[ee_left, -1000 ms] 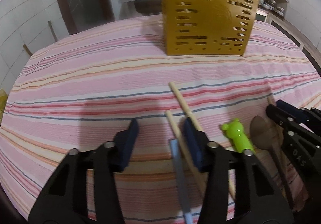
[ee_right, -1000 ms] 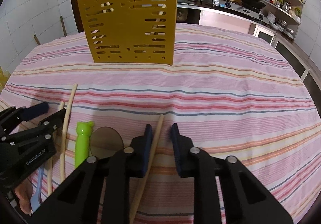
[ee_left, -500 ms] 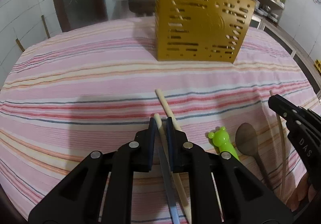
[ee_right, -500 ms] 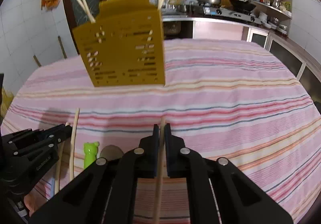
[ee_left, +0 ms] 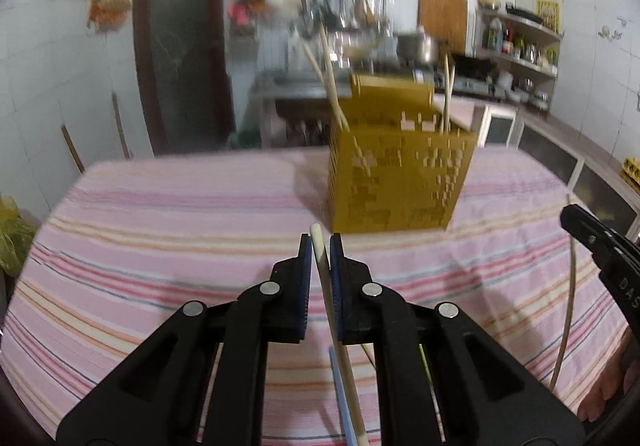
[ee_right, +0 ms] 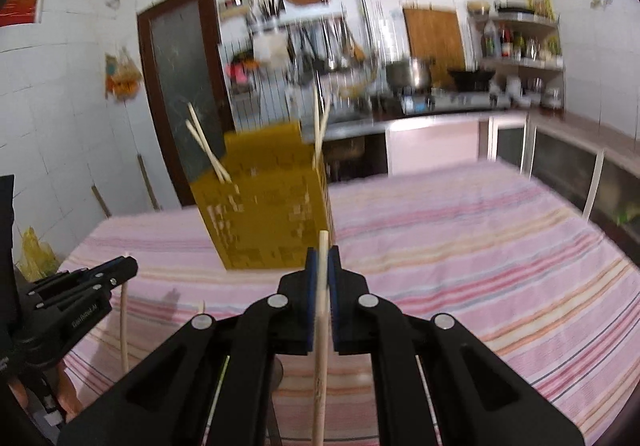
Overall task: Organize utensils
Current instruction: 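Lift both held chopsticks and carry them toward the yellow holder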
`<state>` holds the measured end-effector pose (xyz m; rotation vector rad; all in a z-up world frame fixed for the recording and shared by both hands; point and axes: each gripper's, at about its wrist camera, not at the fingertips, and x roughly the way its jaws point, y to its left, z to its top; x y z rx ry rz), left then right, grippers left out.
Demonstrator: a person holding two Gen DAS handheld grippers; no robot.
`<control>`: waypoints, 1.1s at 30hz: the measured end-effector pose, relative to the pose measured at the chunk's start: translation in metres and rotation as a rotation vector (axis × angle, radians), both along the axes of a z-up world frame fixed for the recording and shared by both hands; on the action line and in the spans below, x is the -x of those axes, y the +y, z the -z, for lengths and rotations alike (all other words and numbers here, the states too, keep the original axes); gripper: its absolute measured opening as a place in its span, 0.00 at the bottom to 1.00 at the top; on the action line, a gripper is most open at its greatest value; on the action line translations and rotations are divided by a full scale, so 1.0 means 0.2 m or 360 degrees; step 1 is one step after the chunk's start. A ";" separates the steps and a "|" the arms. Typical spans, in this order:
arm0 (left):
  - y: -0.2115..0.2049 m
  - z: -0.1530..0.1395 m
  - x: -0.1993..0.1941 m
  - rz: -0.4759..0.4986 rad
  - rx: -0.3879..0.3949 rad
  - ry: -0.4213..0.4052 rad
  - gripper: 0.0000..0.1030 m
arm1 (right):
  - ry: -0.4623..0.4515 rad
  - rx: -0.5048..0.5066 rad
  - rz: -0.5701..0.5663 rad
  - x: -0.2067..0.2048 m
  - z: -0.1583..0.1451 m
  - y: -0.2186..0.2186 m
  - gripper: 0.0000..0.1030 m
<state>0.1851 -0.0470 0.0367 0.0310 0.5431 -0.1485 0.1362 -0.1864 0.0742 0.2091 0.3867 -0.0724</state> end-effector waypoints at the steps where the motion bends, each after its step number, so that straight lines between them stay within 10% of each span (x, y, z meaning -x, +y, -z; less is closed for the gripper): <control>1: 0.00 -0.02 0.02 -0.0006 0.0003 -0.0032 0.08 | -0.0030 0.0006 0.0004 0.02 -0.01 0.00 0.06; 13: 0.06 -0.24 0.24 -0.0085 -0.0003 -0.0434 0.08 | -0.0387 0.0112 0.0098 0.20 -0.14 0.02 0.06; 33: 0.12 -0.33 0.27 -0.0109 0.0052 -0.0501 0.05 | -0.0396 0.0174 0.0119 0.17 -0.23 0.05 0.06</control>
